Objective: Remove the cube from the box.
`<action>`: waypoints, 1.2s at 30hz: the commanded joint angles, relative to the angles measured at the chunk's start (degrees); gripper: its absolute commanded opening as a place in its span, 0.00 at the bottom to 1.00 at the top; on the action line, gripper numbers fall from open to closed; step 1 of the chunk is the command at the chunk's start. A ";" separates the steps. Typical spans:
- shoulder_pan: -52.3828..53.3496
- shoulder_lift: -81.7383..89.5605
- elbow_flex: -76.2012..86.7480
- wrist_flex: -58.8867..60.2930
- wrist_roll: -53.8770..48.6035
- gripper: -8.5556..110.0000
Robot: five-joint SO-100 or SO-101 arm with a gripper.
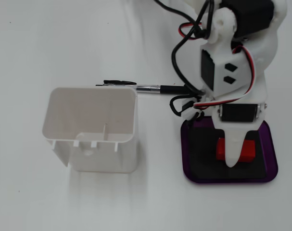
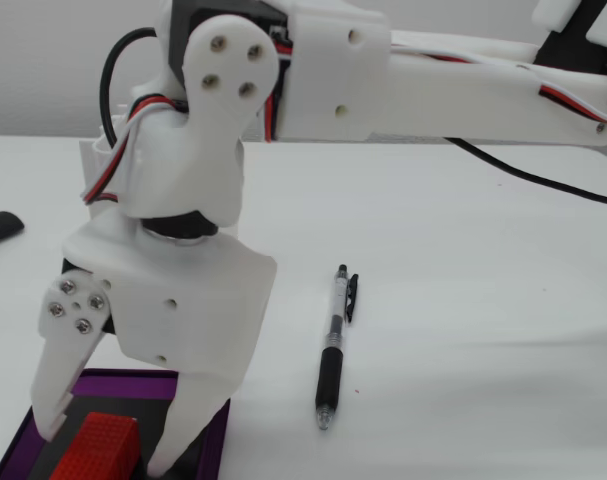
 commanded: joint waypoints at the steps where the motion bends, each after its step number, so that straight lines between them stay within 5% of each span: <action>1: -0.09 1.32 -0.44 -0.09 -0.35 0.21; 36: -0.44 2.46 -1.67 6.50 -2.55 0.07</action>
